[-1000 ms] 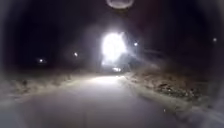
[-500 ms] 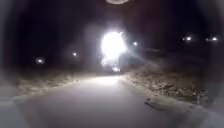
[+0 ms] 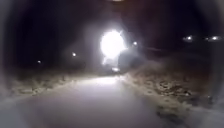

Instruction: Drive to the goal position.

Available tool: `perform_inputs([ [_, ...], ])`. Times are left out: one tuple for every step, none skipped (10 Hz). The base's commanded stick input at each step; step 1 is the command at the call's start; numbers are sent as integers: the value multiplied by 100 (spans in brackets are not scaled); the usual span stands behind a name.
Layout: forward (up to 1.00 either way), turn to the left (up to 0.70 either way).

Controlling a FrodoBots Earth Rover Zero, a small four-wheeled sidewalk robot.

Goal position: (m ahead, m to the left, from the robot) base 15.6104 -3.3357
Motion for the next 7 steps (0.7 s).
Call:
perform_inputs([
  [100, 12],
  [100, 0],
  [100, 0],
  [100, 0],
  [100, 0],
  [100, 0],
  [100, 0],
])
